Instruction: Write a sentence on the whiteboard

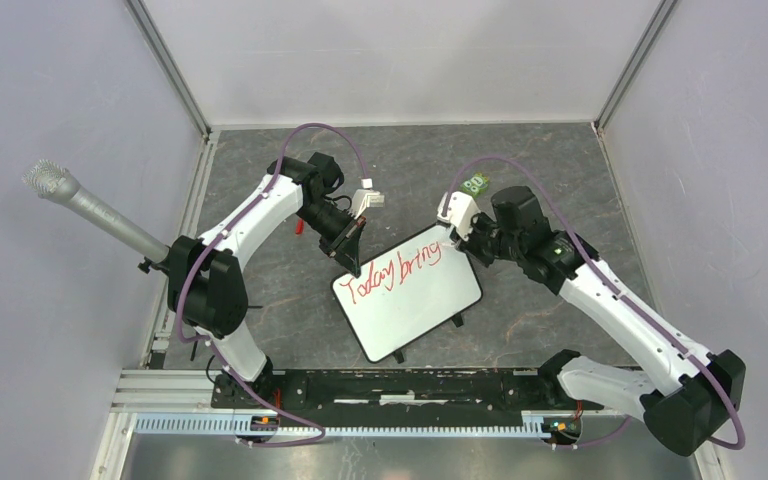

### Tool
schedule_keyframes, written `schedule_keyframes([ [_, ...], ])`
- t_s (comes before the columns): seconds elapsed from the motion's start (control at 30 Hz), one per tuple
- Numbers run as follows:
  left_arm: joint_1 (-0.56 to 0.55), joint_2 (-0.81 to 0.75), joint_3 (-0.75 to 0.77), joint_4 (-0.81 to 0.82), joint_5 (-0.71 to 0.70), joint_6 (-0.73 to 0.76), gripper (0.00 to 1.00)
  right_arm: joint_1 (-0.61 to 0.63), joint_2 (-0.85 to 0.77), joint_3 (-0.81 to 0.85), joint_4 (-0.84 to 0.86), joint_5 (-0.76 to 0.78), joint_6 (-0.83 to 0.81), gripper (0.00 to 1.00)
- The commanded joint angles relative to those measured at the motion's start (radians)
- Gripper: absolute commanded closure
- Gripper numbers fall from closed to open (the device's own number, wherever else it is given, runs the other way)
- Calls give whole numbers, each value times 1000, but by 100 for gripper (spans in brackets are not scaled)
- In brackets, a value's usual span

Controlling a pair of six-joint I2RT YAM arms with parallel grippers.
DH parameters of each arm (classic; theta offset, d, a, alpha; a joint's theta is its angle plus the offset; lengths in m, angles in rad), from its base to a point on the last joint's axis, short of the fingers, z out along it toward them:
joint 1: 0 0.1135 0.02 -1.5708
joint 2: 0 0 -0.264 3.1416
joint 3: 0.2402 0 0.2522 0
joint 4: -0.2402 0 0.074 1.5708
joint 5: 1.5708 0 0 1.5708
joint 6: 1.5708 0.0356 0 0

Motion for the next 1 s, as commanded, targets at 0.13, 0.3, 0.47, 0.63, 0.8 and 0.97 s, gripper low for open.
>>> schedule_keyframes([
  [0.13, -7, 10, -4, 20, 16, 49, 98, -34, 7, 41, 9, 88, -13, 100],
  [0.3, -7, 12, -2, 20, 17, 52, 98, -34, 19, 41, 27, 90, -14, 100],
  [0.47, -8, 9, -5, 19, 14, 51, 98, -34, 40, 52, 42, 71, -8, 100],
  [0.63, -8, 7, -8, 20, 14, 51, 98, -34, 54, 62, 48, 35, -5, 100],
  [0.8, -8, 10, -7, 19, 12, 50, 98, -34, 56, 57, 45, -2, -3, 100],
  [0.97, -7, 13, -5, 20, 12, 49, 98, -33, 50, 26, 28, -20, -14, 100],
])
